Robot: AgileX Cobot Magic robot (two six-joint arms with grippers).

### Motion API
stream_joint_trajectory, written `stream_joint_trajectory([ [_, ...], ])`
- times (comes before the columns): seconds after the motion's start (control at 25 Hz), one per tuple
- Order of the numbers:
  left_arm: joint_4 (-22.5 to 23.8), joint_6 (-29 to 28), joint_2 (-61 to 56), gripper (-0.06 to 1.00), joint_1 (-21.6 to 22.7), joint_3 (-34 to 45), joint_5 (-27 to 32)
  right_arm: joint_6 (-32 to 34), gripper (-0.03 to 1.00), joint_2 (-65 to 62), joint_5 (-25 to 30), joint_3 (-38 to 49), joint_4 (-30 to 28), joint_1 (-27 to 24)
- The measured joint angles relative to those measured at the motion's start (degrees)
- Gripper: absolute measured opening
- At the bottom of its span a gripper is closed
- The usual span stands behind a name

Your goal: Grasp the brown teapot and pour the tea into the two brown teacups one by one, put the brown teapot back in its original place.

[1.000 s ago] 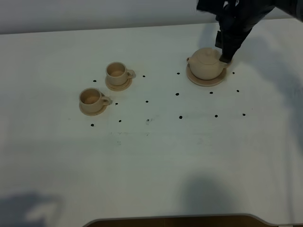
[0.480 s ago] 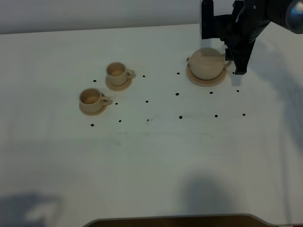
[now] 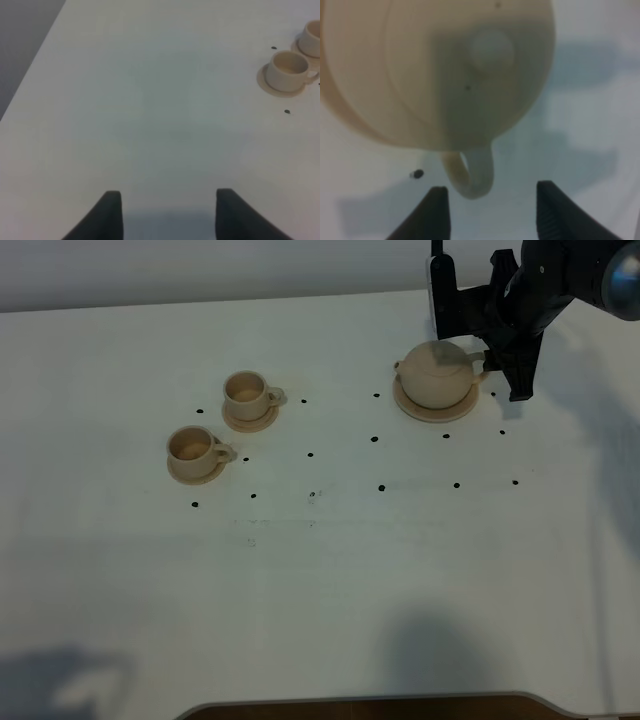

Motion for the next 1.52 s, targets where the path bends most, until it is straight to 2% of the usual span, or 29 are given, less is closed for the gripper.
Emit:
stream_joint_trajectory([
  [0.76, 0.00, 0.00, 0.00, 0.44, 0.00, 0.00, 0.00, -0.32, 0.39, 1.13, 0.77, 0.00, 1.94, -0.25],
  [1.52, 0.00, -0.06, 0.00, 0.44, 0.00, 0.00, 0.00, 1.22, 0.39, 1.18, 7.03, -0.11, 5.60, -0.25],
])
